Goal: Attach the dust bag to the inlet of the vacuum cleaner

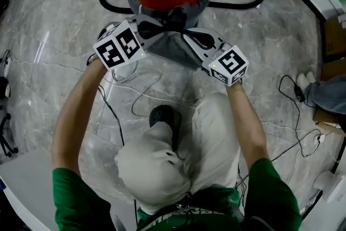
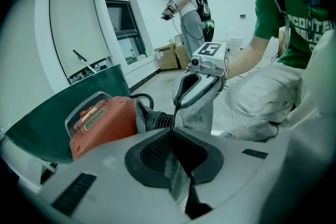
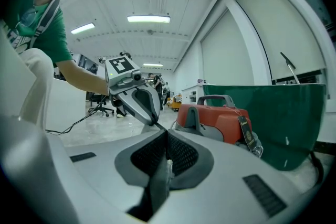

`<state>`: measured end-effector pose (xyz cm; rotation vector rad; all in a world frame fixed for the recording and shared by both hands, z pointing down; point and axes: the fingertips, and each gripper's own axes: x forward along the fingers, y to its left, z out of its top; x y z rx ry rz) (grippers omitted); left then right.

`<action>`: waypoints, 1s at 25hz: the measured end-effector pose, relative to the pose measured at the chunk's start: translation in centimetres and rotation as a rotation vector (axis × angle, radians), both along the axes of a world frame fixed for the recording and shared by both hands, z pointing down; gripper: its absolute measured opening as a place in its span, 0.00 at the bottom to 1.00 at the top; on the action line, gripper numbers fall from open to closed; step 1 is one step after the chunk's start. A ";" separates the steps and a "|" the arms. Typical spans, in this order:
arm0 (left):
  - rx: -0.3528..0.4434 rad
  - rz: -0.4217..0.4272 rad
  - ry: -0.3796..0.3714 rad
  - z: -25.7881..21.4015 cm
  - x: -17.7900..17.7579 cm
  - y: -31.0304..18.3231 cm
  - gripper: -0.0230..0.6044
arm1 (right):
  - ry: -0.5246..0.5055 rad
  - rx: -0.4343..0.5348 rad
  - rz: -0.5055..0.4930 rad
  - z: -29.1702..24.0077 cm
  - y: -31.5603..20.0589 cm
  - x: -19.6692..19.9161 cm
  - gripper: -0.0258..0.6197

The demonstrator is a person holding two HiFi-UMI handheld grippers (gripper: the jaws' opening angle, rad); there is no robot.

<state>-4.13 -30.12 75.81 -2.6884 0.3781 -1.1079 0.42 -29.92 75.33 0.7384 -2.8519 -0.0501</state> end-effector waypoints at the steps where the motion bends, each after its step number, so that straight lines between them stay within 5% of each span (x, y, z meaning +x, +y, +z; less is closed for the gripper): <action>1: -0.003 -0.005 0.002 0.1 -0.1 0.0 0.06 | 0.004 0.002 -0.004 0.0 -0.1 -0.1 0.07; 25: 0.094 -0.031 -0.019 0.2 1.3 -3.3 0.07 | -0.015 0.009 0.043 -0.1 -3.3 1.3 0.07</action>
